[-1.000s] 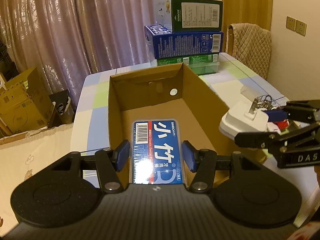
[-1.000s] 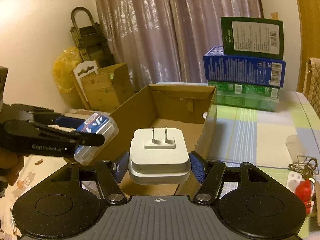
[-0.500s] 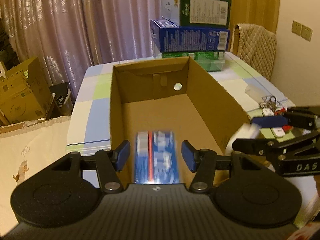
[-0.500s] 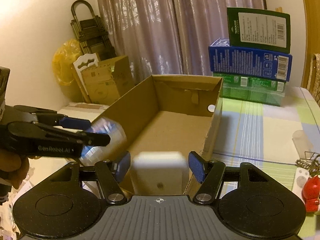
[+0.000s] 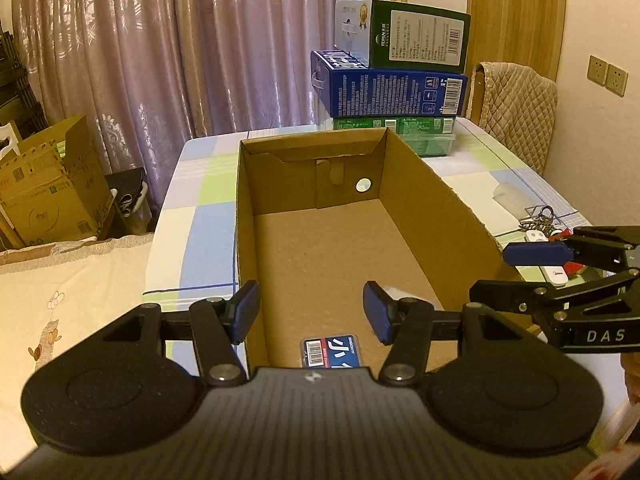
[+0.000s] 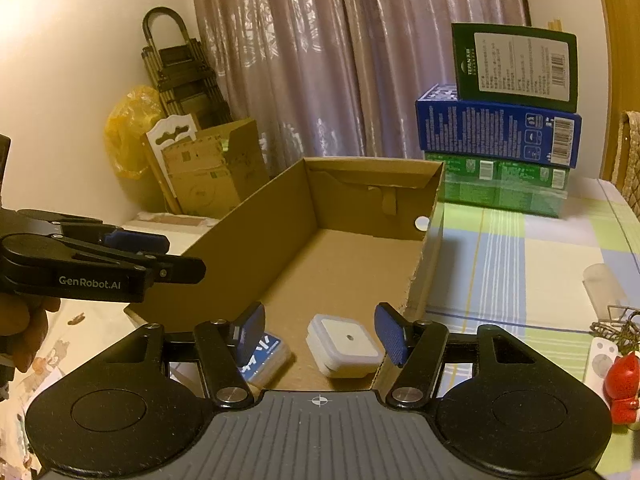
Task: Organize rigid objects
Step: 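Move both empty grippers back toward the remaining items on the table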
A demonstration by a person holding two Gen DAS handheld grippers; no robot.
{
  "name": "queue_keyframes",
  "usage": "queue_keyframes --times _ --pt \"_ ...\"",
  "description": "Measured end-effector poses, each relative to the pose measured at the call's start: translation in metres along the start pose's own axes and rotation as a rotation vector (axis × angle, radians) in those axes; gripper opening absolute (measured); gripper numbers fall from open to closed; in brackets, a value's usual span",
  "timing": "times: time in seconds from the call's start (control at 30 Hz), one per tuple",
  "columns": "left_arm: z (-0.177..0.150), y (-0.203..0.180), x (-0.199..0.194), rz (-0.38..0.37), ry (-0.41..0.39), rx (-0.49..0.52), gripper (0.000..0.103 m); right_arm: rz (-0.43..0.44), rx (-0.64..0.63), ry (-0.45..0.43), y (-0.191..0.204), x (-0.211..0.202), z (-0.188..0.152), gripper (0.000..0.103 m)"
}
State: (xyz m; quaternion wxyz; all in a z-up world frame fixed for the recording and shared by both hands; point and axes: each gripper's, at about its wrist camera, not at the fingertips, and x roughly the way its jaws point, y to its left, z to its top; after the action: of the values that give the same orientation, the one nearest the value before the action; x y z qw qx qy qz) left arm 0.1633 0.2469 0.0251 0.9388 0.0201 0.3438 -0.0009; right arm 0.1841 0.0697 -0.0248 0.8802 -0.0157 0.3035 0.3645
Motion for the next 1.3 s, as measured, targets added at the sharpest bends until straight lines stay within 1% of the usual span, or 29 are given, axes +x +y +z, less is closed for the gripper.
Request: queue_keyframes --times 0.43,0.57,0.6,0.63,0.73,0.8,0.87,0.9,0.93,1.03,1.1,1.2,1.3 --pt "0.001 -0.009 -0.002 -0.01 -0.007 -0.003 0.052 -0.001 0.001 -0.023 -0.003 -0.009 0.001 0.059" --pt "0.004 -0.013 -0.008 -0.01 -0.029 -0.023 0.052 -0.01 0.023 -0.074 -0.006 -0.021 0.004 0.059" --pt "0.005 -0.016 -0.011 -0.01 -0.037 -0.029 0.054 -0.016 0.03 -0.091 -0.008 -0.026 0.004 0.059" --pt "0.007 -0.019 -0.014 -0.011 -0.046 -0.033 0.059 -0.025 0.038 -0.11 -0.01 -0.031 0.007 0.059" --pt "0.013 -0.031 -0.023 -0.028 -0.079 -0.048 0.068 -0.067 0.065 -0.171 -0.02 -0.052 0.015 0.059" --pt "0.019 -0.042 -0.03 -0.047 -0.103 -0.051 0.072 -0.105 0.092 -0.208 -0.03 -0.07 0.02 0.06" --pt "0.026 -0.055 -0.036 -0.072 -0.129 -0.05 0.077 -0.132 0.113 -0.218 -0.045 -0.088 0.024 0.07" --pt "0.03 -0.062 -0.039 -0.082 -0.146 -0.052 0.081 -0.146 0.118 -0.213 -0.052 -0.096 0.025 0.08" --pt "0.033 -0.07 -0.041 -0.091 -0.163 -0.054 0.084 -0.168 0.121 -0.21 -0.061 -0.105 0.025 0.083" --pt "0.043 -0.095 -0.043 -0.119 -0.193 -0.057 0.09 -0.241 0.12 -0.219 -0.09 -0.136 0.023 0.083" --pt "0.048 -0.115 -0.041 -0.146 -0.2 -0.049 0.091 -0.301 0.14 -0.217 -0.113 -0.157 0.015 0.084" --pt "0.051 -0.146 -0.035 -0.186 -0.197 -0.032 0.093 -0.364 0.216 -0.207 -0.148 -0.185 0.0 0.084" --pt "0.05 -0.177 -0.025 -0.222 -0.188 -0.013 0.095 -0.403 0.284 -0.175 -0.179 -0.203 -0.022 0.084"
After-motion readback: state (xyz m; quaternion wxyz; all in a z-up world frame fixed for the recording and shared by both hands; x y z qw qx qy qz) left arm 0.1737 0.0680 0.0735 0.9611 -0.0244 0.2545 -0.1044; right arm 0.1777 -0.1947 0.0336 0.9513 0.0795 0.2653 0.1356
